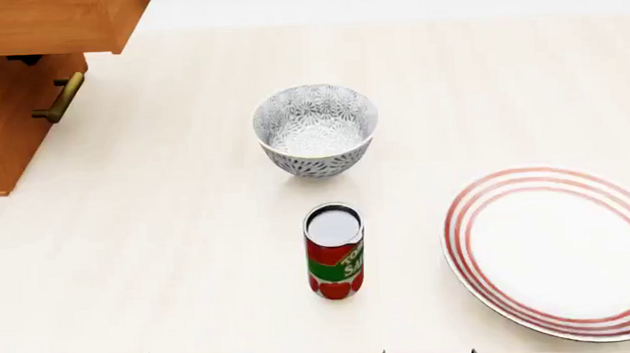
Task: Put the ketchup in the top drawer of the cabinet.
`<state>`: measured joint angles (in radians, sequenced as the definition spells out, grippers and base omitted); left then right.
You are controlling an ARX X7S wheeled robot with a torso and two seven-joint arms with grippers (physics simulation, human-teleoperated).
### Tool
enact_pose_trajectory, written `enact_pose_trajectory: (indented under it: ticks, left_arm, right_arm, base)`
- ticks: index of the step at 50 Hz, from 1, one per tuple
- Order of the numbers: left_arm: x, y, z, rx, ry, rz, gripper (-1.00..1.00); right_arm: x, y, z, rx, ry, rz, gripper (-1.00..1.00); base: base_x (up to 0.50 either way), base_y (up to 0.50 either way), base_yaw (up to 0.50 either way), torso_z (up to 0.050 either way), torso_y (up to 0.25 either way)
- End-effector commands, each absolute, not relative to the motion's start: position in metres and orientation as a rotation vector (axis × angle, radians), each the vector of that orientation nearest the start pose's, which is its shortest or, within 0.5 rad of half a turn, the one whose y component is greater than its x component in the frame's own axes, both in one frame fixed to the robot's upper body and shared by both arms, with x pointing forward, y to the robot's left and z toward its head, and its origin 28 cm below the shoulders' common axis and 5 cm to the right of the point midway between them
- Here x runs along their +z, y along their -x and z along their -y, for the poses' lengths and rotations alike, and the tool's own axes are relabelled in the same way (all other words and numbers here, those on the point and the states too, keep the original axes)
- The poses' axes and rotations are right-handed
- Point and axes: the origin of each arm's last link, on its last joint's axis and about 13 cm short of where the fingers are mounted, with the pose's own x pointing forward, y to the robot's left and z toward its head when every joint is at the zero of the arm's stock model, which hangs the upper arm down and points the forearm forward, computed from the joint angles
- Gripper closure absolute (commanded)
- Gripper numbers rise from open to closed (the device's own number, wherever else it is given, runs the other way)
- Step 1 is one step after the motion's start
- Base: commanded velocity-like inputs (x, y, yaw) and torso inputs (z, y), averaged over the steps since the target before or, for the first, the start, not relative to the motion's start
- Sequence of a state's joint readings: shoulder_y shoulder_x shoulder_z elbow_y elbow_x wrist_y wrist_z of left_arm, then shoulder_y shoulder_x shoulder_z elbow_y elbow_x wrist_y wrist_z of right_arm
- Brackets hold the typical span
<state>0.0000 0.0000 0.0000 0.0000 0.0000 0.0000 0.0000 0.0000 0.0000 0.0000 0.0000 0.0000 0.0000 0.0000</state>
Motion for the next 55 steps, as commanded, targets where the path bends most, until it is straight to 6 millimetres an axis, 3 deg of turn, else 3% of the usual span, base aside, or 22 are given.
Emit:
enact_pose_trajectory:
  ticks: [1,7,15,16,19,28,32,55]
  left_arm:
    - [0.011,-0.211,-0.205,0.000,0.000,0.000,-1.00]
    - [0.022,-0.212,-0.207,0.008,-0.020,0.024,-1.00]
    - [0.052,-0.217,-0.210,0.019,-0.056,0.106,-1.00]
    - [0.061,-0.216,-0.211,0.022,-0.060,0.137,-1.00]
    - [0.074,-0.213,-0.211,0.025,-0.062,0.164,-1.00]
    - [0.105,-0.195,-0.209,0.000,-0.016,0.246,-1.00]
    - [0.122,-0.183,-0.209,-0.004,0.005,0.303,-1.00]
    - [0.112,-0.192,-0.209,-0.003,-0.011,0.274,-1.00]
  right_arm:
    - [0.011,-0.211,0.096,0.000,0.000,0.000,-1.00]
    - [0.023,-0.213,0.097,-0.008,0.022,0.032,-1.00]
    - [0.058,-0.216,0.102,-0.029,0.033,0.131,-1.00]
    - [0.072,-0.216,0.104,-0.029,0.029,0.160,-1.00]
    - [0.089,-0.214,0.106,-0.033,0.023,0.200,-1.00]
    - [0.113,-0.198,0.105,-0.031,0.020,0.273,-1.00]
    - [0.118,-0.185,0.101,-0.015,0.020,0.325,-1.00]
    - [0.108,-0.197,0.103,-0.012,0.007,0.268,-1.00]
  base:
    - [0.00,0.00,0.00,0.000,0.000]
    - [0.00,0.00,0.00,0.000,0.000]
    - [0.00,0.00,0.00,0.000,0.000]
    - [0.00,0.00,0.00,0.000,0.000]
    - [0.00,0.00,0.00,0.000,0.000]
    - [0.00,0.00,0.00,0.000,0.000]
    - [0.00,0.00,0.00,0.000,0.000]
    - [0.42,0.00,0.00,0.000,0.000]
